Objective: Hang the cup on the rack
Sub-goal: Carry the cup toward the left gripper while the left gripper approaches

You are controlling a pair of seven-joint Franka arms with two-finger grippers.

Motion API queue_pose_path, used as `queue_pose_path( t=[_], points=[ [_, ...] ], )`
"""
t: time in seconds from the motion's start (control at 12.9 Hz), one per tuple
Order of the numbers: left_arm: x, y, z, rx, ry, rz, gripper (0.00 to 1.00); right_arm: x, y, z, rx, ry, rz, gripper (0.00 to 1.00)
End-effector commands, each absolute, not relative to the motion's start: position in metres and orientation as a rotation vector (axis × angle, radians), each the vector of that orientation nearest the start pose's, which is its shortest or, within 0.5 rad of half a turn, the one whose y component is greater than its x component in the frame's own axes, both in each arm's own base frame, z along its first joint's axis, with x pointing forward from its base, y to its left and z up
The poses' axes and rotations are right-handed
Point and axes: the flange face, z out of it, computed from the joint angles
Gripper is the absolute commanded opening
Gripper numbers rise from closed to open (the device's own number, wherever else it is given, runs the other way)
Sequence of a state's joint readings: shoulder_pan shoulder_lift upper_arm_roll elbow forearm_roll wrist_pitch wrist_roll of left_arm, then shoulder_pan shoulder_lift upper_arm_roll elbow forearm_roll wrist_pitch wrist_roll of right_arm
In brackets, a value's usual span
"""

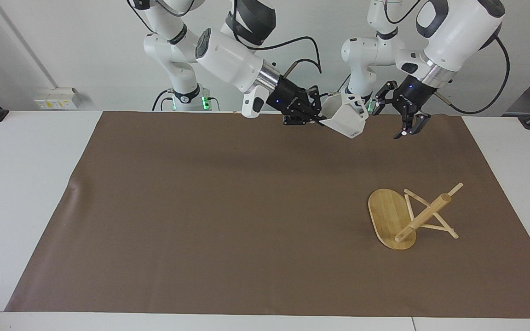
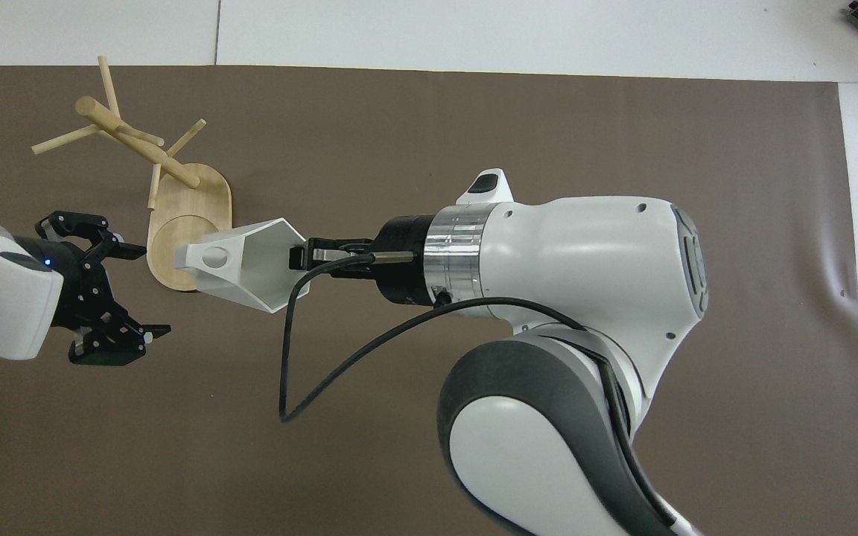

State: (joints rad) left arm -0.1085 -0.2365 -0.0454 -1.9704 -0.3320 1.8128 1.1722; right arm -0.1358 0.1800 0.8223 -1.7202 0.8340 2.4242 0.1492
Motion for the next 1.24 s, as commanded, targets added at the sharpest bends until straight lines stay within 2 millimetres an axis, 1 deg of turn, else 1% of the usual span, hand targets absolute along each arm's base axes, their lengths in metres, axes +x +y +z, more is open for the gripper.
queue_pose_path(
  t=[0.0, 0.08, 0.31, 0.54, 0.62, 0.7, 0.77, 0.85, 0.93, 1.0, 1.16],
  points=[
    [0.462, -0.092, 0.571, -2.645, 2.126, -0.542, 1.00, 0.519, 0.389, 0.575, -2.132, 0.079, -0.148, 0.00],
    [0.460, -0.085, 0.569, -2.635, 2.163, -0.579, 1.00, 0.519, 0.389, 0.575, -2.132, 0.079, -0.148, 0.00],
    [0.458, -0.072, 0.570, -2.609, 2.238, -0.681, 1.00, 0.518, 0.390, 0.575, -2.141, 0.059, -0.153, 0.00],
    [0.461, -0.067, 0.570, -2.585, 2.269, -0.770, 1.00, 0.516, 0.392, 0.574, -2.178, 0.006, -0.165, 0.00],
    [0.463, -0.059, 0.565, -2.603, 2.263, -0.813, 1.00, 0.514, 0.393, 0.572, -2.186, -0.005, -0.151, 0.00],
    [0.467, -0.043, 0.551, -2.668, 2.242, -0.865, 1.00, 0.509, 0.398, 0.572, -2.191, -0.026, -0.137, 0.00],
    [0.474, -0.029, 0.542, -2.669, 2.251, -0.936, 1.00, 0.508, 0.399, 0.572, -2.192, -0.032, -0.134, 0.00],
    [0.477, -0.023, 0.538, -2.675, 2.244, -0.967, 1.00, 0.507, 0.401, 0.572, -2.191, -0.034, -0.129, 0.00],
    [0.480, -0.028, 0.540, -2.683, 2.240, -1.018, 1.00, 0.502, 0.406, 0.573, -2.189, -0.049, -0.118, 0.00],
    [0.481, -0.033, 0.542, -2.697, 2.228, -1.086, 1.00, 0.500, 0.407, 0.572, -2.194, -0.060, -0.103, 0.00],
    [0.486, -0.042, 0.542, -2.701, 2.209, -1.152, 1.00, 0.498, 0.408, 0.569, -2.213, -0.084, -0.090, 0.00]
  ],
)
